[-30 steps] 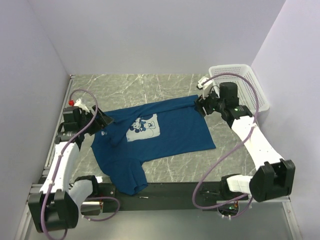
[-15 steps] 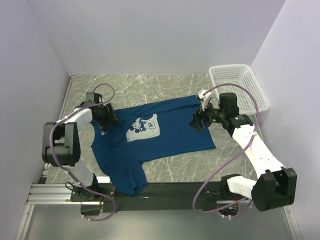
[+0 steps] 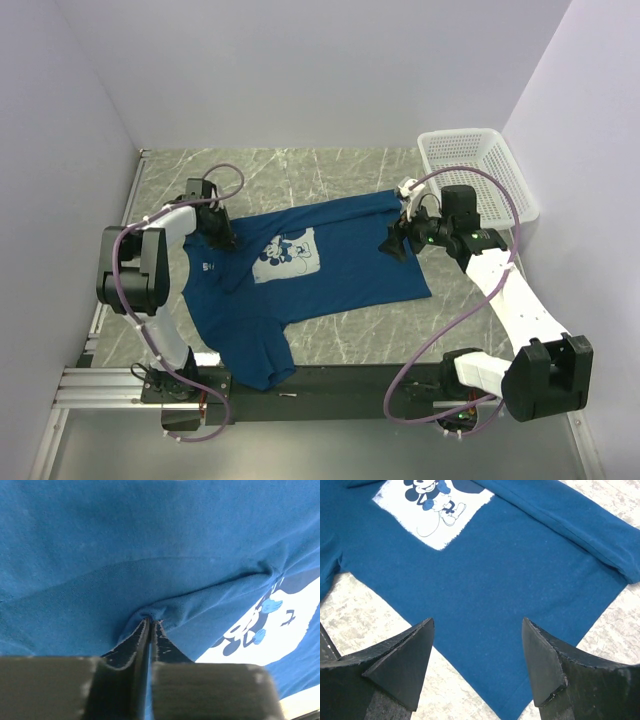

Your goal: Fold and stack the t-shirts

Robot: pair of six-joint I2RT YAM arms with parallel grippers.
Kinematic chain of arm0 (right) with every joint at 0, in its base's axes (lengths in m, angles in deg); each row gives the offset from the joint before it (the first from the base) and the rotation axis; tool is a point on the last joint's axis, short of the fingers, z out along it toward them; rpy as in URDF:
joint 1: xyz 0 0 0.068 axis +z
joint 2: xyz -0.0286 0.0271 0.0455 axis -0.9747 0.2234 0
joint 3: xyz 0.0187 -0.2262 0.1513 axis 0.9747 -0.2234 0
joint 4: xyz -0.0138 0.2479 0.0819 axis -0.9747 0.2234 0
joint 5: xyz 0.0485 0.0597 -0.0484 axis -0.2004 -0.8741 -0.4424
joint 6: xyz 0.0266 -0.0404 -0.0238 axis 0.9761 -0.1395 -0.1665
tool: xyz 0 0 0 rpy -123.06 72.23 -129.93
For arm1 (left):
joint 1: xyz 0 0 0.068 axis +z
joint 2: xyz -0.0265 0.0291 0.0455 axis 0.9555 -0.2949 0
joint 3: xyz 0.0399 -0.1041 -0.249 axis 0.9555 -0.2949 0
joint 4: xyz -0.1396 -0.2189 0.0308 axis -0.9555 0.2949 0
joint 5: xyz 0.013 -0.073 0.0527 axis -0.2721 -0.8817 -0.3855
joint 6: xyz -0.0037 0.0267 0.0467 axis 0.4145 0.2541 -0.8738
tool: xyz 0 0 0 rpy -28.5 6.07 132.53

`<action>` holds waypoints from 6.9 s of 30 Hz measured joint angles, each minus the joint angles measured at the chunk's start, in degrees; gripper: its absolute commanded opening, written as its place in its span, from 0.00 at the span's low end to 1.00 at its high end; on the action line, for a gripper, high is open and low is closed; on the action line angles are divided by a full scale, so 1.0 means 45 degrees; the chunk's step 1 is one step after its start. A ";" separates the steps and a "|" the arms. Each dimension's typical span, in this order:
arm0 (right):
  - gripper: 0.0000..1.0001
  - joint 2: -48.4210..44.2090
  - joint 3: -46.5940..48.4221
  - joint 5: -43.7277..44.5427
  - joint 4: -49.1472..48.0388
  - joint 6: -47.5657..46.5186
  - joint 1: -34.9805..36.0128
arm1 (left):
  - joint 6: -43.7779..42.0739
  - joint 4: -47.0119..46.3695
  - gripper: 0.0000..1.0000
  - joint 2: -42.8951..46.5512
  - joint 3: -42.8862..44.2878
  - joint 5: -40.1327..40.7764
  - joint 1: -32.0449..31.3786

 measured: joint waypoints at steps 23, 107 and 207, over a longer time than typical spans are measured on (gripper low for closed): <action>0.77 0.0005 0.0000 -0.0219 0.0010 -0.0005 -0.0573 | 0.2404 -0.1715 0.67 0.2395 -0.3419 -0.4075 -0.3546; 0.84 0.4478 0.2749 -0.1122 0.1996 -0.1899 0.2361 | 0.3526 0.3011 0.49 0.6805 -0.2351 0.1073 -0.7864; 0.00 0.3774 -0.0136 0.4279 0.4182 -1.0137 -0.1083 | 0.0097 0.5430 0.01 1.0734 0.0107 0.3861 -0.7766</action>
